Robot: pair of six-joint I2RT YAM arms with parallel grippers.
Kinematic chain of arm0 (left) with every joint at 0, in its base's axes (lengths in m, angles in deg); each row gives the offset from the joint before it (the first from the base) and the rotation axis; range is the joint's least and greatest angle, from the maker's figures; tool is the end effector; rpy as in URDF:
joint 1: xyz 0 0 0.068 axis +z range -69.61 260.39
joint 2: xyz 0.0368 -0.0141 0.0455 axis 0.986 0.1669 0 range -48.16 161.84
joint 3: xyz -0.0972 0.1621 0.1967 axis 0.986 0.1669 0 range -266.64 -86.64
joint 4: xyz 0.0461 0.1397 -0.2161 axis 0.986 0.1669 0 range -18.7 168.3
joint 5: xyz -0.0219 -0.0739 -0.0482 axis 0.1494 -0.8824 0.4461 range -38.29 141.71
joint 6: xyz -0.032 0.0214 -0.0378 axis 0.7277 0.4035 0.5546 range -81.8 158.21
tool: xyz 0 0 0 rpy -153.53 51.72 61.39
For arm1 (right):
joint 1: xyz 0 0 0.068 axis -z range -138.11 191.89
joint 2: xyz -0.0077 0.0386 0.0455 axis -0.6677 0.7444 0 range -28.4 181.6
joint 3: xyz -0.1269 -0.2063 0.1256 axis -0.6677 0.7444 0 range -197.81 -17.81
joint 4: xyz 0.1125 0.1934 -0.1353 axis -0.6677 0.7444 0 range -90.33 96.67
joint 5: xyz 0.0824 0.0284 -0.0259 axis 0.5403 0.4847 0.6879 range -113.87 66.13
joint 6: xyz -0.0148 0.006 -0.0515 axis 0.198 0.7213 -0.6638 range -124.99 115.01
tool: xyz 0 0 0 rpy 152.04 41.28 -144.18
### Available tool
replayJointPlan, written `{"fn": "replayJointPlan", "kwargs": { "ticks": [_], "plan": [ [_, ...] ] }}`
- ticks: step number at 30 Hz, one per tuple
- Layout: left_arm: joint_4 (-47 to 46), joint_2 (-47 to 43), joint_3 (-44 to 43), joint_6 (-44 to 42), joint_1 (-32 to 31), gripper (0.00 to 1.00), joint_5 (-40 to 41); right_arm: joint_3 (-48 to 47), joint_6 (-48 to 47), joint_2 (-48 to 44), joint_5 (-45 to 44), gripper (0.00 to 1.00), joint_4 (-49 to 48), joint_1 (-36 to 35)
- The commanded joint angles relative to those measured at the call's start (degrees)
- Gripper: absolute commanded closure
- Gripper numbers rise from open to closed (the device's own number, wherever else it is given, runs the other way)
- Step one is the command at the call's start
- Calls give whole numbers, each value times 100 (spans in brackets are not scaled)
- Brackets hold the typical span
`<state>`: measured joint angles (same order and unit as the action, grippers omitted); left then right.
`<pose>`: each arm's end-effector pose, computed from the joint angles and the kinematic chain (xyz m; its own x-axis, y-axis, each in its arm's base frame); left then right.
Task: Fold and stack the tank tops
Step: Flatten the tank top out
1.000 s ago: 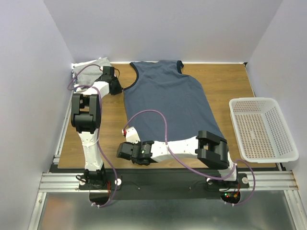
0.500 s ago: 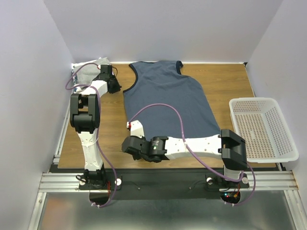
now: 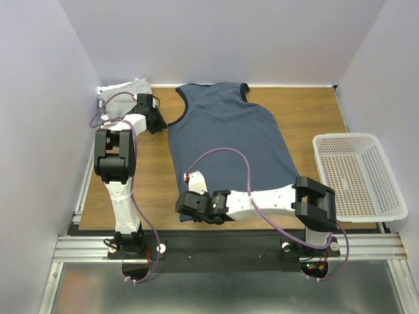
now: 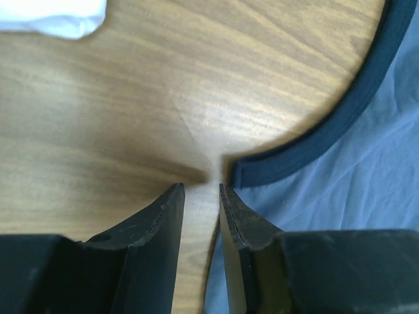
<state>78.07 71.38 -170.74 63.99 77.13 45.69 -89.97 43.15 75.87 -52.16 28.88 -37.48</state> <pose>0.4646 -0.0303 0.1764 -0.6624 -0.3955 -0.6362 -0.1710 0.9067 -0.3856 0.0858 0.3656 0.1976 -0.7213 -0.2880 -0.6299 -0.4290 0.8998 0.0799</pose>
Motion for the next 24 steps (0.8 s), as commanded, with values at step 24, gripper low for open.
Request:
{"fn": "replayJointPlan", "kwargs": {
  "ticks": [24],
  "plan": [
    [-87, -107, 16, -170, -157, 51, -259, -1792, -947, 840, -62, 75, -135, -78]
  ]
}}
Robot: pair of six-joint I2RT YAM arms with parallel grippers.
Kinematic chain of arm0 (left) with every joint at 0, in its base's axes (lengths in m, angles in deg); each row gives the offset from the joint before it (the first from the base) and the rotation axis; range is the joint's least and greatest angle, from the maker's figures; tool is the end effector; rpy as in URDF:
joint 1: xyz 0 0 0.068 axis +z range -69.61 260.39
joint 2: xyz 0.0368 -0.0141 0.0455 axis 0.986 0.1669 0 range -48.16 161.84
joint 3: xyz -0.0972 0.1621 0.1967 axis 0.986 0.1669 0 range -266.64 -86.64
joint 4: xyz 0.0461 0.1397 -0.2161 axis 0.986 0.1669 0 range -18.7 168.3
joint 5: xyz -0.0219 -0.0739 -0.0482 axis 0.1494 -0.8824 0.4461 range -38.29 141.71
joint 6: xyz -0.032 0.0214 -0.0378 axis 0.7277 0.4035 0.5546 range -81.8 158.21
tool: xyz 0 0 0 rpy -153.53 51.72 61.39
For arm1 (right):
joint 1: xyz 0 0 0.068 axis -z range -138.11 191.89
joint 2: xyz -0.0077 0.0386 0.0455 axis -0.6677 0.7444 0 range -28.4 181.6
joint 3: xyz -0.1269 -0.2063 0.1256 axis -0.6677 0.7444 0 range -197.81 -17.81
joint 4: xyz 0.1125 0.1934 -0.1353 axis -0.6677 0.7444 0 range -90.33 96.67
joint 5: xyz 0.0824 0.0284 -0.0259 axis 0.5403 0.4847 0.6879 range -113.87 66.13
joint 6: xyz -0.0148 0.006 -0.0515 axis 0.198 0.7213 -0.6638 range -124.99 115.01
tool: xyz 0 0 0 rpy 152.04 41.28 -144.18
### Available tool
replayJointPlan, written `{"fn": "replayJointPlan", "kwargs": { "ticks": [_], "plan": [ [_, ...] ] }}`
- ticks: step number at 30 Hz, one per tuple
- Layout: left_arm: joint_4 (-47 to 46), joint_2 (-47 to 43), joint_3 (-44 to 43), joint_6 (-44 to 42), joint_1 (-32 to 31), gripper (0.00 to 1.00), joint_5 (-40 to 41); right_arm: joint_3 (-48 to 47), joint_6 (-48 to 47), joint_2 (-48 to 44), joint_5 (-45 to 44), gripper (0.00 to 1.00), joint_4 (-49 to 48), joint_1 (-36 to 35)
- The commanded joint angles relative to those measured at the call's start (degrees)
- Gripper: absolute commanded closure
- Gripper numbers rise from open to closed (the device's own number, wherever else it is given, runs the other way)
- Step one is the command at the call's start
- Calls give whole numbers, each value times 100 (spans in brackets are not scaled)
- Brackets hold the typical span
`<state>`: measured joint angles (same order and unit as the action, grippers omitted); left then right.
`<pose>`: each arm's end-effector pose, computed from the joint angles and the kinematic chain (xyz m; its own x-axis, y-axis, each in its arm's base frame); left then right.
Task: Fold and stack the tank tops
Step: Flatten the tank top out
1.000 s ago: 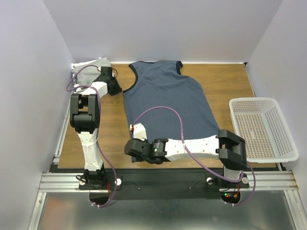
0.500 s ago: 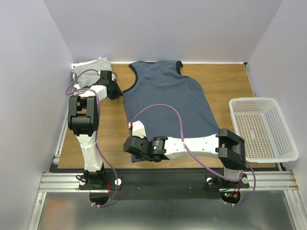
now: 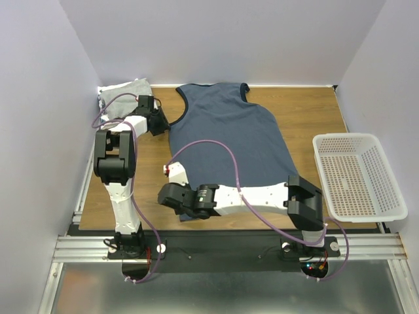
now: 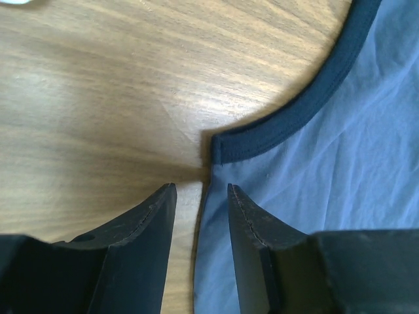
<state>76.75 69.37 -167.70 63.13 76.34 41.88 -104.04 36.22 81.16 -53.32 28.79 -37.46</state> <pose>0.4543 -0.0383 0.1772 -0.6872 -0.3676 -0.6266 -0.1028 0.9031 -0.4170 0.0951 0.4107 0.2371 -0.6375 -0.2862 -0.7153 -0.5056 0.8559 0.1082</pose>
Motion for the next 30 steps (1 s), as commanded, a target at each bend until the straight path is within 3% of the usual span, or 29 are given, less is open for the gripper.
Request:
{"fn": "replayJointPlan", "kwargs": {
  "ticks": [1, 5, 8, 12, 16, 30],
  "plan": [
    [44, 155, -305, -85, -95, 51, 121, -498, -315, 390, 80, 75, -135, -80],
    [26, 278, -349, -85, -104, 51, 148, -596, -351, 751, 106, 75, -135, -89],
    [-27, 323, -349, -50, -113, 57, 139, -596, -377, 962, 133, 75, -135, -89],
    [-62, 366, -393, -5, -122, 74, 104, -587, -403, 1164, 159, 73, -135, -89],
    [-45, 358, -411, -23, -122, 100, 182, -438, -342, 1156, 63, 73, -135, -89],
    [52, 402, -578, -23, -113, 100, 358, 414, 71, 576, 80, 64, -109, -89]
  ]
}}
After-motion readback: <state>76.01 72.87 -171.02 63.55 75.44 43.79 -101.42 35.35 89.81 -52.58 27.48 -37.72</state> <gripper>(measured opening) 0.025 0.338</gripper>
